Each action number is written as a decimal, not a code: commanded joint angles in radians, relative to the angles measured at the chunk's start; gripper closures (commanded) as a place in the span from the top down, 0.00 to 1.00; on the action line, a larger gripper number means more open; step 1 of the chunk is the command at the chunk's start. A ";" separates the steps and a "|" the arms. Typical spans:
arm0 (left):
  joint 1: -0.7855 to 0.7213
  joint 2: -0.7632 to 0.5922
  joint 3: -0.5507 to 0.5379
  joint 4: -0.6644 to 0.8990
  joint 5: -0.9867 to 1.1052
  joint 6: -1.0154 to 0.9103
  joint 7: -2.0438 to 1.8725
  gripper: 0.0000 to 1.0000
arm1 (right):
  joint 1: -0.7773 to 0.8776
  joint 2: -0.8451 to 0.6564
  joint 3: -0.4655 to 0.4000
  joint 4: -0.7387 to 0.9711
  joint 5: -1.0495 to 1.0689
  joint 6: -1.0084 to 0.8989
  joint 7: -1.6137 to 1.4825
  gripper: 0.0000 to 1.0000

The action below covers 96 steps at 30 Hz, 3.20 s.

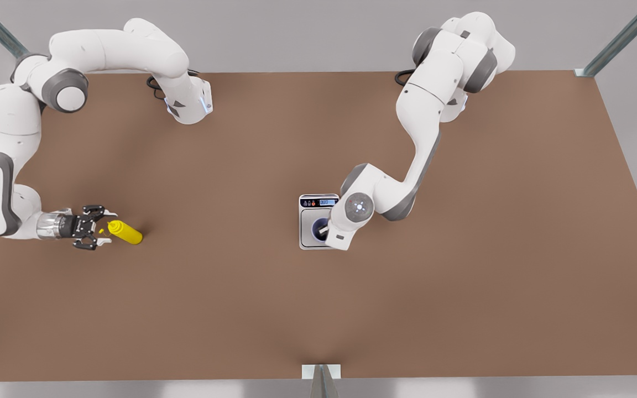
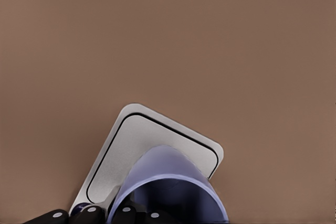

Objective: Move cup to the weight, pick up sauce bottle, pour sauce

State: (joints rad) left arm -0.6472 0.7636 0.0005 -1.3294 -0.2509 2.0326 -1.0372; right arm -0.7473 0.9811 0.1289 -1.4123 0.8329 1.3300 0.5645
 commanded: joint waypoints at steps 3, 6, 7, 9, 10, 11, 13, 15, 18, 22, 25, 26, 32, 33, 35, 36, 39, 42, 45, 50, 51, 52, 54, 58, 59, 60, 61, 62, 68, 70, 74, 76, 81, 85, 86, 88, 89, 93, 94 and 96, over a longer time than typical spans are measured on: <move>0.000 0.003 0.000 -0.002 -0.051 0.003 0.000 0.53 | -0.001 0.017 0.000 -0.001 0.000 0.008 -0.008 1.00; 0.000 0.003 0.000 -0.002 -0.050 -0.002 0.002 0.89 | 0.000 0.037 -0.002 -0.002 0.000 0.008 -0.008 1.00; 0.000 0.003 0.000 -0.004 -0.050 -0.002 0.002 1.00 | 0.002 0.045 0.000 -0.002 0.000 0.008 -0.006 1.00; 0.000 0.003 0.000 -0.002 -0.051 -0.002 0.002 1.00 | 0.005 0.042 0.009 -0.002 0.000 0.003 -0.002 1.00; 0.000 0.003 0.000 -0.004 -0.050 0.001 0.002 1.00 | 0.005 0.042 0.023 -0.002 0.000 0.000 0.005 1.00; 0.000 0.005 0.000 -0.004 -0.050 0.003 0.002 1.00 | 0.005 0.039 0.038 -0.002 -0.003 -0.011 0.003 1.00; 0.000 0.005 0.001 -0.005 -0.050 0.002 0.002 1.00 | 0.006 0.034 0.043 0.003 -0.023 -0.014 0.014 1.00; -0.002 0.005 0.001 -0.004 -0.050 -0.002 0.000 1.00 | 0.005 0.033 0.083 0.006 -0.074 -0.006 0.014 1.00; -0.003 0.002 0.000 -0.002 -0.050 -0.009 -0.001 1.00 | 0.006 0.034 0.107 0.001 -0.104 0.011 0.014 0.74; -0.006 -0.006 0.000 -0.001 -0.051 -0.011 -0.015 1.00 | 0.006 0.036 0.121 -0.004 -0.141 0.028 0.009 0.36; -0.009 -0.001 0.001 -0.001 -0.051 -0.009 -0.014 1.00 | 0.006 0.036 0.123 -0.004 -0.141 0.028 0.011 0.21; -0.009 0.000 0.001 -0.001 -0.051 -0.009 -0.014 1.00 | 0.006 0.036 0.123 -0.004 -0.141 0.028 0.012 0.21; -0.009 0.003 0.001 -0.002 -0.051 -0.008 -0.015 1.00 | 0.029 -0.005 0.155 0.061 -0.172 0.021 0.121 0.21; -0.009 0.003 0.001 -0.002 -0.051 -0.008 -0.015 1.00 | 0.034 -0.019 0.158 0.067 -0.195 0.023 0.124 0.21; -0.009 0.002 0.001 -0.001 -0.053 -0.009 -0.015 1.00 | 0.078 -0.056 0.152 0.067 -0.198 0.028 0.147 0.21; -0.009 0.002 0.001 -0.001 -0.051 -0.008 -0.015 1.00 | 0.101 -0.078 0.147 0.067 -0.201 0.029 0.149 0.21; -0.008 -0.020 0.001 0.001 -0.054 -0.041 -0.014 1.00 | 0.210 -0.182 0.133 0.061 -0.261 0.074 0.204 0.21; 0.027 -0.115 0.018 0.003 -0.039 -0.194 0.017 1.00 | 0.316 -0.252 0.083 0.058 -0.270 0.103 0.279 0.21; 0.239 -0.349 0.105 0.003 0.054 -0.612 0.693 1.00 | 0.354 -0.308 0.138 0.056 -0.362 0.156 0.347 0.21; 0.440 -0.584 0.090 -0.134 0.246 -0.632 0.957 1.00 | 0.623 -0.389 0.057 0.091 -0.466 0.227 0.531 0.21; 0.440 -0.633 0.089 -0.190 0.245 -0.603 0.957 1.00 | 0.667 -0.400 0.025 0.105 -0.468 0.229 0.531 0.21; 0.440 -0.626 0.093 -0.191 0.249 -0.618 0.959 1.00 | 0.765 -0.418 -0.060 0.127 -0.468 0.229 0.531 0.21; 0.442 -0.624 0.096 -0.191 0.248 -0.657 0.973 1.00 | 0.901 -0.427 -0.150 0.179 -0.508 0.229 0.529 0.21; 0.442 -0.627 0.095 -0.189 0.243 -0.667 0.974 1.00 | 1.002 -0.414 -0.190 0.299 -0.577 0.302 0.531 0.21; 0.442 -0.627 0.095 -0.189 0.240 -0.669 0.976 1.00 | 1.011 -0.412 -0.192 0.305 -0.575 0.373 0.531 0.21; 0.442 -0.627 0.095 -0.189 0.240 -0.678 0.976 1.00 | 1.046 -0.384 -0.193 0.354 -0.575 0.403 0.544 0.21; 0.443 -0.627 0.095 -0.189 0.240 -0.678 0.976 1.00 | 1.068 -0.363 -0.192 0.395 -0.574 0.436 0.590 0.21; 0.442 -0.626 0.095 -0.189 0.240 -0.681 0.976 1.00 | 1.094 -0.341 -0.180 0.415 -0.571 0.523 0.672 0.21; 0.442 -0.627 0.093 -0.189 0.240 -0.686 0.976 1.00 | 1.114 -0.298 -0.048 0.461 -0.568 0.782 0.813 0.21; 0.442 -0.627 0.092 -0.189 0.240 -0.686 0.974 1.00 | 1.166 -0.297 -0.049 0.472 -0.572 0.807 0.824 0.21; 0.442 -0.627 0.090 -0.189 0.239 -0.686 0.974 1.00 | 1.277 -0.271 -0.055 0.480 -0.693 0.882 0.850 0.21; 0.442 -0.627 0.089 -0.189 0.239 -0.686 0.974 1.00 | 1.292 -0.246 -0.052 0.478 -0.788 0.913 0.856 0.21; 0.442 -0.624 0.087 -0.189 0.240 -0.686 0.973 1.00 | 1.278 -0.257 -0.046 0.429 -0.891 0.927 0.766 0.21; 0.442 -0.624 0.085 -0.189 0.239 -0.693 0.973 1.00 | 1.284 -0.252 0.005 0.389 -0.997 0.930 0.750 0.21; 0.442 -0.624 0.085 -0.189 0.239 -0.693 0.973 1.00 | 1.286 -0.249 0.018 0.385 -1.006 0.930 0.749 0.21; 0.442 -0.624 0.085 -0.189 0.239 -0.693 0.973 1.00 | 1.286 -0.246 0.018 0.374 -1.028 0.931 0.720 0.21; 0.442 -0.623 0.085 -0.189 0.239 -0.693 0.973 1.00 | 1.277 -0.249 0.032 0.365 -1.029 0.931 0.693 0.21; 0.442 -0.618 0.085 -0.189 0.239 -0.693 0.973 1.00 | 1.234 -0.272 0.063 0.286 -1.072 0.948 0.663 0.21; 0.442 -0.616 0.085 -0.189 0.239 -0.693 0.973 1.00 | 1.232 -0.269 0.063 0.283 -1.074 0.966 0.663 0.21; 0.442 -0.616 0.085 -0.189 0.239 -0.693 0.973 1.00 | 1.234 -0.259 0.063 0.274 -1.103 0.973 0.663 0.21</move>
State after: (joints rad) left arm -0.2053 0.1473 0.0859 -1.5195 -0.0123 1.3392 -0.0644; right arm 0.4861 0.7225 0.1929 -1.1444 -0.3162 2.2583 1.2530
